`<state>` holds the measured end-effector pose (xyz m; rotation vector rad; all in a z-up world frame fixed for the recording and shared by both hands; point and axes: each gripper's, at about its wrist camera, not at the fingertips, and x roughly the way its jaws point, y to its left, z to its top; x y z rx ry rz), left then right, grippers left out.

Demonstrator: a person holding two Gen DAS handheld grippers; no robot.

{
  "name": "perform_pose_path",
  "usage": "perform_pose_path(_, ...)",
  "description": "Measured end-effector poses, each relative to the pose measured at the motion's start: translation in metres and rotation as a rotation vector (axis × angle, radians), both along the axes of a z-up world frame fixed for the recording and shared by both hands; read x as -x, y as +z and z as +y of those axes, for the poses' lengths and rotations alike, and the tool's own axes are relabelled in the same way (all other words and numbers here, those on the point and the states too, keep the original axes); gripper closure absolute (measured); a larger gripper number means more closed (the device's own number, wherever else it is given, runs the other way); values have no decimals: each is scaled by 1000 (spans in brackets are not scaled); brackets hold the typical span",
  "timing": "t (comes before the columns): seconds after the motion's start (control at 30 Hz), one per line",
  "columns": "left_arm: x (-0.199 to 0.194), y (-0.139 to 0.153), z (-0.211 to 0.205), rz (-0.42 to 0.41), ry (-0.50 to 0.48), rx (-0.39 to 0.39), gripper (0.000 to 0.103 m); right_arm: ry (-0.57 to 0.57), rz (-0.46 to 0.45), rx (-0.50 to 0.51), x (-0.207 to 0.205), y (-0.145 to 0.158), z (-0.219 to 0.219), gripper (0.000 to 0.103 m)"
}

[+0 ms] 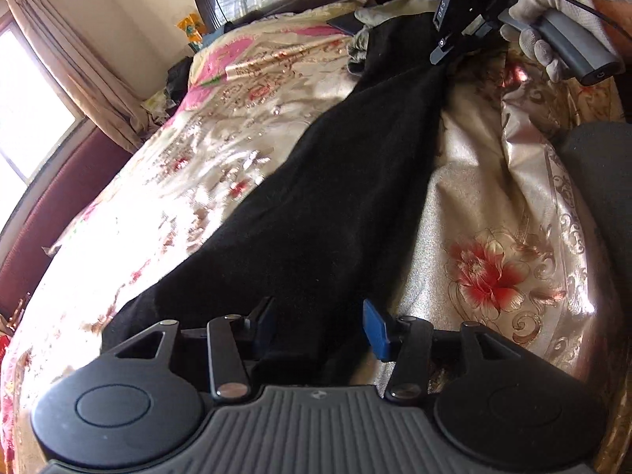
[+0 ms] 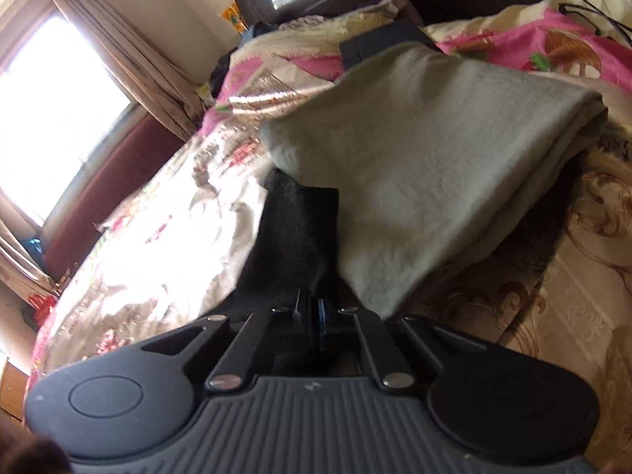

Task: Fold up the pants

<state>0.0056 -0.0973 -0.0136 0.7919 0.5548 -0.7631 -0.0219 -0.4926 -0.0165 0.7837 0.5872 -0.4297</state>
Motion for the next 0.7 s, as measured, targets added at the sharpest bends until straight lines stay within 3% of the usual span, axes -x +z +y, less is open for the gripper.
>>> perform_pose_path(0.07, -4, -1, 1, 29, 11, 15, 40, -21, -2, -84, 4, -7, -4, 93)
perform_pose_path(0.17, -7, 5, 5, 55, 22, 48, 40, -41, -31, -83, 22, 5, 4, 88)
perform_pose_path(0.2, -6, 5, 6, 52, 19, 49, 40, -49, -58, -121, 32, 7, 6, 84)
perform_pose_path(0.27, -4, 4, 5, 38, 10, 40, 40, -42, -103, -223, 41, 3, 11, 67)
perform_pose_path(0.33, -3, 2, 3, 34, 4, 36, 40, -10, -110, -284, 39, -3, 21, 67)
perform_pose_path(0.47, 0, 3, 1, 23, -2, 35, 40, 0, -97, -305, 16, -20, 34, 67)
perform_pose_path(0.57, 1, 4, 2, 18, 0, 34, 40, -61, -147, -351, 6, -29, 28, 68)
perform_pose_path(0.7, 1, 4, 4, 16, 1, 47, 40, -71, -266, -313, 6, -20, 30, 72)
